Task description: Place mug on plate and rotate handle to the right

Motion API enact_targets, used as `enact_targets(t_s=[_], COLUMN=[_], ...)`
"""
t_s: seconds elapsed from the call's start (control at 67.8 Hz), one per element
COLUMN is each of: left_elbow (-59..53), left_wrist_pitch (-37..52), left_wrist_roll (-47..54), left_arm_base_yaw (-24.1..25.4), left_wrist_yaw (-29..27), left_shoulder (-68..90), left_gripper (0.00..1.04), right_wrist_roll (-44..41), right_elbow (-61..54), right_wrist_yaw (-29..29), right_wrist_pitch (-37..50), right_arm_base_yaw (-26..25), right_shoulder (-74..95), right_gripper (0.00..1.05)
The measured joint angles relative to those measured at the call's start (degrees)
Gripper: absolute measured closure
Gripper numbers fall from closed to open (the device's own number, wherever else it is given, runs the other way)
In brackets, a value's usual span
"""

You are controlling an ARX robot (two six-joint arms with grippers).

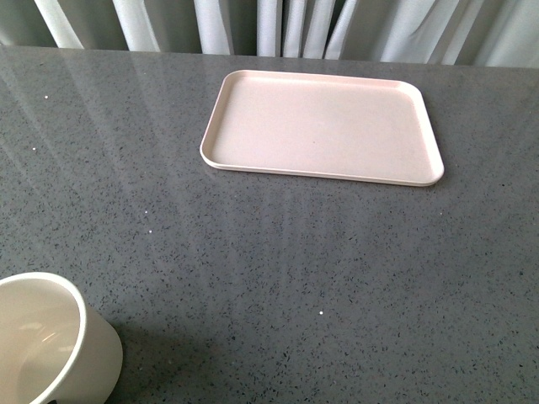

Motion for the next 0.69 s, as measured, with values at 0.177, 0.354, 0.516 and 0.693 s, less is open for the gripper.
enact_targets(t_s=[0.177, 0.354, 0.516, 0.693], left_elbow=[0.00, 0.00, 0.00, 0.00], left_wrist_pitch=[0.00, 0.00, 0.00, -0.02], left_wrist_roll=[0.00, 0.00, 0.00, 0.00], left_arm_base_yaw=[0.00, 0.00, 0.00, 0.00], left_wrist_yaw=[0.00, 0.00, 0.00, 0.00], left_shoulder=[0.00, 0.00, 0.00, 0.00], left_gripper=[0.09, 0.09, 0.09, 0.09], right_wrist_roll=[0.02, 0.00, 0.00, 0.02], right_elbow=[0.00, 0.00, 0.00, 0.00], right_wrist_yaw=[0.00, 0.00, 0.00, 0.00], right_wrist_pitch=[0.00, 0.00, 0.00, 0.00], right_arm_base_yaw=[0.00, 0.00, 0.00, 0.00], right_shoulder=[0.00, 0.00, 0.00, 0.00], right_gripper=[0.09, 0.09, 0.09, 0.09])
